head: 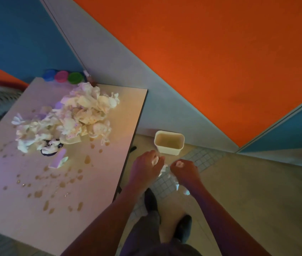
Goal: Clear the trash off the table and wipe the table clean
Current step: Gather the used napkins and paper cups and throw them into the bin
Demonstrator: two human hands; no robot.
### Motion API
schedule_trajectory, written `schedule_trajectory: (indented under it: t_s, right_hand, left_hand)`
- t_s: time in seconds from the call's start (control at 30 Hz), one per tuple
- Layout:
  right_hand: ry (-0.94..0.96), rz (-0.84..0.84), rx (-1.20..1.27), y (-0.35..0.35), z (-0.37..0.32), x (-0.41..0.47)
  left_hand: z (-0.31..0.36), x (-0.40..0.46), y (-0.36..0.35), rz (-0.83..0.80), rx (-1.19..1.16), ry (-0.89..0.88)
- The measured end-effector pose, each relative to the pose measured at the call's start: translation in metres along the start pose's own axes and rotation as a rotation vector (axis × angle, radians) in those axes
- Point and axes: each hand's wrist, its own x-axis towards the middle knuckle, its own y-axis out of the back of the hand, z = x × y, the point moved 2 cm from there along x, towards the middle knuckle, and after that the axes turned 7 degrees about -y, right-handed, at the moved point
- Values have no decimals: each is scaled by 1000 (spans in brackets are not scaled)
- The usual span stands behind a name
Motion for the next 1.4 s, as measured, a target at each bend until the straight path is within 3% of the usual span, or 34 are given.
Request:
schedule_trajectory:
  t_s: [0.5,0.83,1.03,1.4]
  right_hand:
    - [-144,-32,192,16,-37,86]
    - [-360,-49,499,8,-45,144]
    - [-292,-149,310,14,-56,191]
    - [-252,-55,237,2,-30,306]
  left_hand:
    - [-43,127,-18,-90,-72,-58]
    - [-57,193,-43,-201,-53,-68]
    - [-63,219,-71,-221,-52,-39]
    - [-101,257,-179,-212,30,55]
